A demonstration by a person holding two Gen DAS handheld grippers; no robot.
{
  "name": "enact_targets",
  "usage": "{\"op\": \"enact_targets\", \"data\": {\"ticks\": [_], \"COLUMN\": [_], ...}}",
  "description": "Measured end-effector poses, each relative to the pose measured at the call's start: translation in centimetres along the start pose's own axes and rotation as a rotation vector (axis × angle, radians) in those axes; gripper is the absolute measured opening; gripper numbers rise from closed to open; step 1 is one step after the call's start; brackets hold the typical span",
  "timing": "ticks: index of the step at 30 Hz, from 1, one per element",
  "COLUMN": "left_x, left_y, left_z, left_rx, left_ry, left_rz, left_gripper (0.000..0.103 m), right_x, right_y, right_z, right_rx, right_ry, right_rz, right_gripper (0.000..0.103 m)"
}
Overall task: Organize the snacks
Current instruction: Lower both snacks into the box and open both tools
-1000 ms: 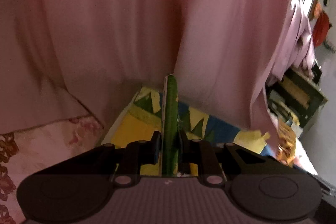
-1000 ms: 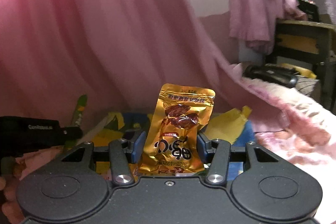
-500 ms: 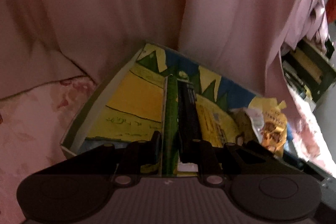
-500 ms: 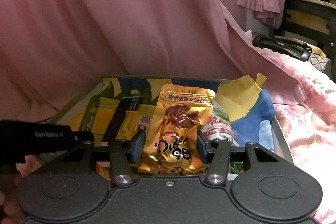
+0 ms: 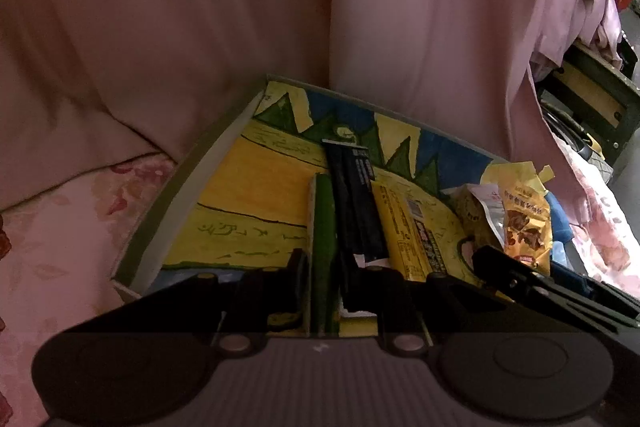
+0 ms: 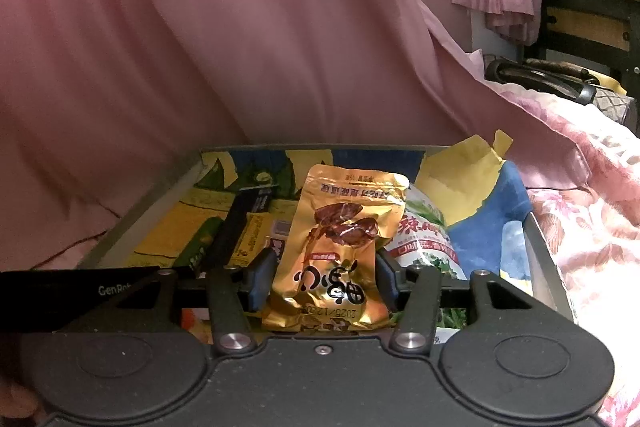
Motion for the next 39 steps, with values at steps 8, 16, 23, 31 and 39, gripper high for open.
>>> {"op": "enact_targets", "data": {"ticks": [8, 16, 23, 31, 39], "left_x": [1.0, 4.0, 5.7, 3.9, -0.4], "left_y": [1.7, 7.3, 14.1, 20.1, 25.3], "left_z": [-0.6, -0.5, 0.3, 1.2, 1.0], "left_rx": [0.012, 0.057, 0.097, 0.117, 0.172], "left_ry": [0.044, 0.039, 0.035, 0.026, 0.004], "left_rz": [0.03, 0.175, 0.337, 0.405, 0.404], "left_gripper": [0.045, 0.085, 0.102, 0.102, 0.102], "right_x": [1.6, 5.0, 6.8, 6.1, 3.0], "right_y": [1.6, 7.8, 15.1, 21.2, 26.1], "right_z": [0.7, 1.7, 3.1, 3.5, 2.9], "right_rx": [0.014, 0.001, 0.001, 0.005, 0.025], "right_ry": [-0.05, -0.049, -0.04, -0.023, 0.016], "right_rz": [0.049, 0.201, 0.35, 0.392, 0.37], "right_gripper": [0.069, 0.088, 0.101, 0.102, 0.102]}}
Point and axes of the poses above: each gripper's, at about its wrist camera, not at the fingertips, and y roughly against the way its jaws point, z to its right, x to its top, the point moved 8 cm from there along -y, roughly the way its jaws point, and after that the axes turned 7 degrees about z, right-handed, at the moved point
